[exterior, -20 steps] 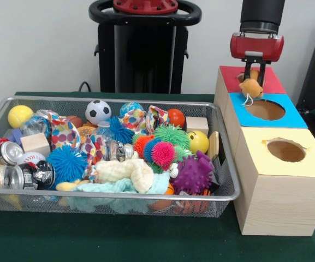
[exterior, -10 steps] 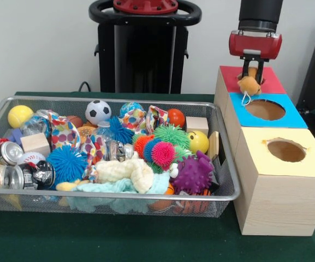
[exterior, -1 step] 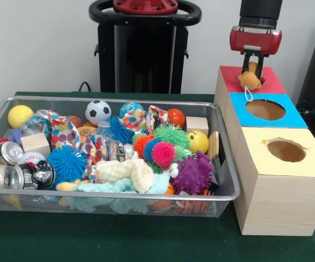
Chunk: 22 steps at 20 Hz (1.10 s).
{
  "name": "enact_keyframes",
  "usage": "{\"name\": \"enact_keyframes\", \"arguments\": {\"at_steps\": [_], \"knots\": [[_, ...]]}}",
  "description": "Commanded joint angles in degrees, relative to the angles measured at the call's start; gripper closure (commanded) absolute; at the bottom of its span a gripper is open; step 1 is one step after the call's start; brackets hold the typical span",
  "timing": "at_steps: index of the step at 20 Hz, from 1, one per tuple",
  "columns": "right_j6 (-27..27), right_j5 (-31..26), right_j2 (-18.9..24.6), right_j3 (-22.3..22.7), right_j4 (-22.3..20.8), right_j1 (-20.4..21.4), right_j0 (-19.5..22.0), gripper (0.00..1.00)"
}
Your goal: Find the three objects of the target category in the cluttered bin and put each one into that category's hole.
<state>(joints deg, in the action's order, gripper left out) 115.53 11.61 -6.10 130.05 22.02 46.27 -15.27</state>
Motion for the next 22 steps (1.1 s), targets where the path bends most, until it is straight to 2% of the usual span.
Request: {"name": "enact_keyframes", "arguments": {"at_steps": [1,3,4,19,22], "knots": [[10.3,-8.4,5.0,4.9,-0.6,-4.1,-0.7,1.0],[10.4,-7.2,5.2,4.9,-0.9,-4.2,-0.7,1.0],[10.5,-6.7,5.2,4.9,-1.1,-4.3,-0.8,0.0],[8.8,-6.6,6.5,3.6,-3.3,-5.1,2.9,0.0],[7.5,-6.8,4.8,2.5,-3.6,-4.5,2.1,0.0]]}}
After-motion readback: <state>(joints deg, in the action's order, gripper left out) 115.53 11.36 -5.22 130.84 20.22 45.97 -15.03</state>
